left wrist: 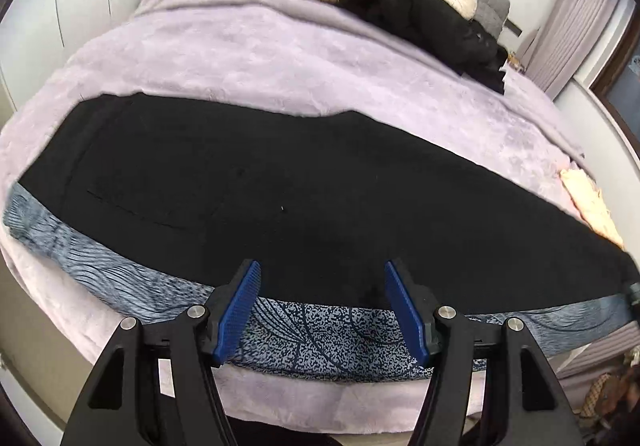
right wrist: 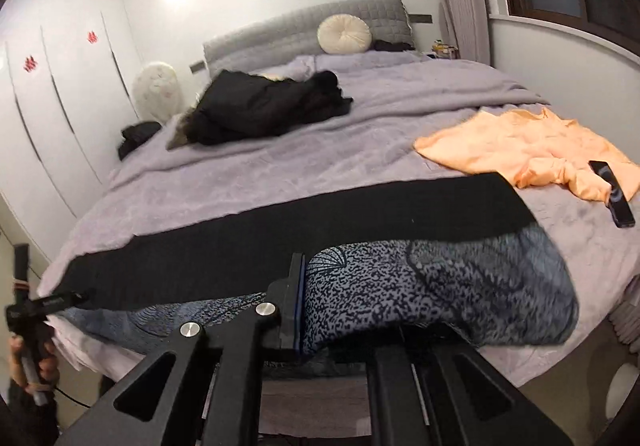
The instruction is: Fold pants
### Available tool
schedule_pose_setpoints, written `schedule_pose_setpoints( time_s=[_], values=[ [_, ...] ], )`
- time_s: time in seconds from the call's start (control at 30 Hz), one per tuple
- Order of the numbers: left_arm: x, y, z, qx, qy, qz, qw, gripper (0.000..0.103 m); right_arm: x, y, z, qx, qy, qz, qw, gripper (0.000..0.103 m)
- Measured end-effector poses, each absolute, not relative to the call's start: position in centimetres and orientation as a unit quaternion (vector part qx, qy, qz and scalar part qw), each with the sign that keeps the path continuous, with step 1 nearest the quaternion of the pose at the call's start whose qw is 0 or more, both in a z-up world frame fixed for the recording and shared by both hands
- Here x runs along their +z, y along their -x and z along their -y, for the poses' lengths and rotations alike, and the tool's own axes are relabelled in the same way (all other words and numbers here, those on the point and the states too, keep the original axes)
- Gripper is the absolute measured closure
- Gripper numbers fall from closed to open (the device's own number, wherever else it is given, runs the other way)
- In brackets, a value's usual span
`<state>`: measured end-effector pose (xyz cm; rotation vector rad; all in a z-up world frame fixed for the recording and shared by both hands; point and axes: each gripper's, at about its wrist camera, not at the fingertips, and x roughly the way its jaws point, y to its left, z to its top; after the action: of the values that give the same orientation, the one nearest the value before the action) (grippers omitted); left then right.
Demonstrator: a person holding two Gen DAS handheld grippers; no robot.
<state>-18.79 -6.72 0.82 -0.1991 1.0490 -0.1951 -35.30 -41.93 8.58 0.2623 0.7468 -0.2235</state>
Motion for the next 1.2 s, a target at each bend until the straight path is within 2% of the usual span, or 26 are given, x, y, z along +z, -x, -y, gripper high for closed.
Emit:
schedule_pose_setpoints(
  time_s=[0.1,0.17,0.2,0.3,0.33,0.37,0.43,0.47,0.6,0.63,0.67,0.8,0.9,1.07,1.13,1.2],
  values=[
    [-0.2,18.7,7.5,-0.084,0.069,-0.511,0.852,0.037,0.8,33.4,43.5,-0.116,-0.154,-0.451,0.872,0.091],
    [0.2,19.1,8.1,-0.085,0.049,-0.507,0.856,0.037,-0.7,34.0,44.2,-0.108,-0.177,-0.445,0.871,0.088],
    [0.4,19.3,8.2,-0.09,0.051,-0.506,0.857,0.037,-0.4,34.0,44.3,-0.109,-0.177,-0.442,0.873,0.087],
    [1.2,19.7,9.4,-0.111,0.054,-0.502,0.856,0.037,1.3,34.4,44.7,-0.132,-0.161,-0.43,0.879,0.063],
    [1.3,19.9,10.0,-0.118,0.05,-0.499,0.857,0.037,1.9,34.7,45.2,-0.15,-0.154,-0.422,0.881,0.049],
    [1.3,20.2,11.1,-0.133,0.041,-0.497,0.857,0.037,2.2,35.0,45.7,-0.167,-0.149,-0.417,0.881,0.039],
    [0.6,20.2,12.8,-0.143,0.018,-0.503,0.852,0.023,2.7,35.8,47.3,-0.23,-0.138,-0.414,0.87,0.035],
    [0.2,20.6,13.9,-0.127,-0.003,-0.499,0.857,0.02,3.1,36.3,47.9,-0.257,-0.133,-0.407,0.866,0.035],
    [1.2,22.4,18.6,-0.158,-0.051,-0.477,0.863,0.02,6.9,36.8,45.6,-0.27,-0.052,-0.346,0.897,0.033],
    [1.6,22.9,19.8,-0.175,-0.058,-0.47,0.863,0.02,7.4,35.8,43.7,-0.245,-0.028,-0.344,0.906,0.023],
    [1.9,23.4,21.2,-0.191,-0.072,-0.46,0.864,0.02,7.4,35.0,42.1,-0.211,-0.017,-0.348,0.913,0.018],
    [1.4,23.8,24.0,-0.193,-0.118,-0.455,0.861,0.02,4.7,33.2,35.9,-0.041,-0.021,-0.4,0.915,0.018],
    [0.1,22.9,22.8,-0.176,-0.107,-0.483,0.851,0.02,3.5,33.4,35.5,-0.054,0.007,-0.411,0.91,0.018],
    [-0.4,22.0,20.9,-0.177,-0.074,-0.489,0.851,0.02,5.7,35.3,47.3,-0.179,-0.101,-0.356,0.912,0.018],
    [-0.6,22.0,21.5,-0.168,-0.079,-0.487,0.853,0.015,4.6,35.4,52.4,-0.216,-0.144,-0.375,0.89,0.018],
    [-0.9,21.9,22.1,-0.165,-0.084,-0.484,0.855,0.009,3.3,35.3,55.0,-0.193,-0.176,-0.387,0.884,0.026]
  ],
)
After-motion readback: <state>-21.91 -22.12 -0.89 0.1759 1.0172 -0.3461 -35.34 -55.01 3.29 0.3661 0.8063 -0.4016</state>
